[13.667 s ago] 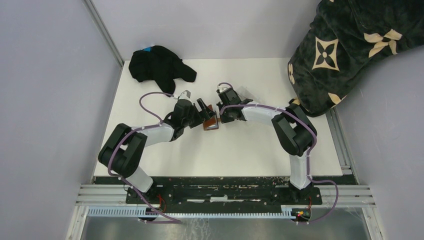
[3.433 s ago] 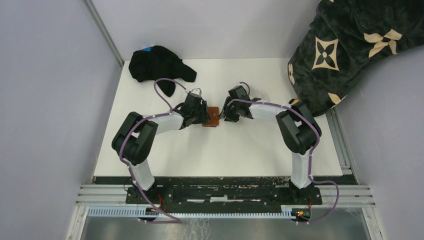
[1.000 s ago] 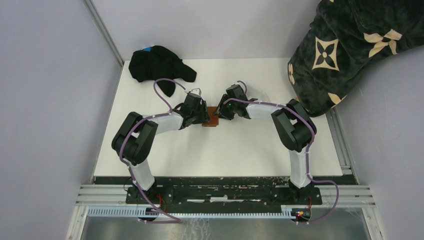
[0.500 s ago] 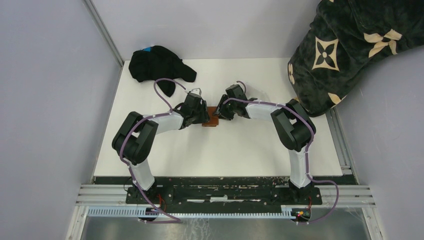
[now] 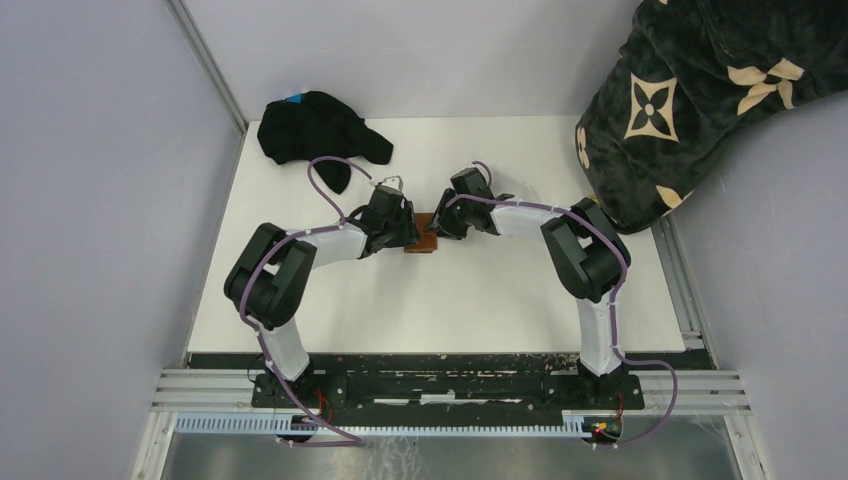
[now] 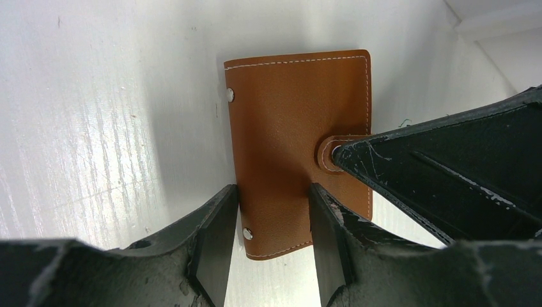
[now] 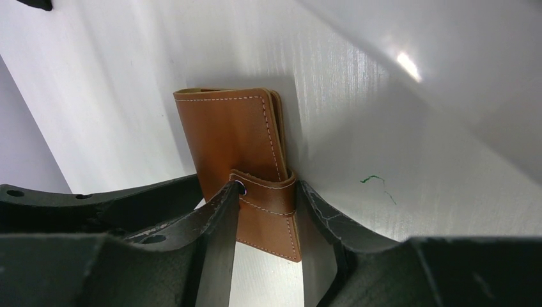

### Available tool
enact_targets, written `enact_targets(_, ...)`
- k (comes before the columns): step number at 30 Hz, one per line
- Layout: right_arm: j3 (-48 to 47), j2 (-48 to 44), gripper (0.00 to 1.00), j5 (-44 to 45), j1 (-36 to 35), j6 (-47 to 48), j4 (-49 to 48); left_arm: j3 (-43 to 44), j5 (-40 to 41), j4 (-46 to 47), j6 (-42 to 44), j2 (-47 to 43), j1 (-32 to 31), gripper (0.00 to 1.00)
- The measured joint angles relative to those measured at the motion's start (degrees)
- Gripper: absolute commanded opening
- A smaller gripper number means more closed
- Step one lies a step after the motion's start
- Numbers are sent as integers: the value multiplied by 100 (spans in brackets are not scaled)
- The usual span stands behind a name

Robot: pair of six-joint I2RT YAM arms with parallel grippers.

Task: Put the credit cards into the card holder
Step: Close the card holder at the center of the board.

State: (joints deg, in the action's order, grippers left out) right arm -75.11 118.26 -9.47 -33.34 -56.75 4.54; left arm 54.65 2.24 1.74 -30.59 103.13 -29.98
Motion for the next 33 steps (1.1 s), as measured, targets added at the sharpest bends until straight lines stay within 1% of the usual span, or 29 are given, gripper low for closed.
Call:
enact_targets(11, -212, 85, 38, 2, 13, 74, 271, 0, 2, 15, 0, 11, 2, 53)
enact_targets(21, -664, 313, 36, 2, 13, 254, 660, 4, 20, 120, 0, 57, 44, 52)
enact_targets(31, -1001, 481, 36, 4, 11, 393, 992, 2, 26, 181, 0, 87, 66, 50)
enact_targets(33, -1058, 507, 38, 2, 11, 417, 1040, 2, 31, 190, 0, 90, 66, 52)
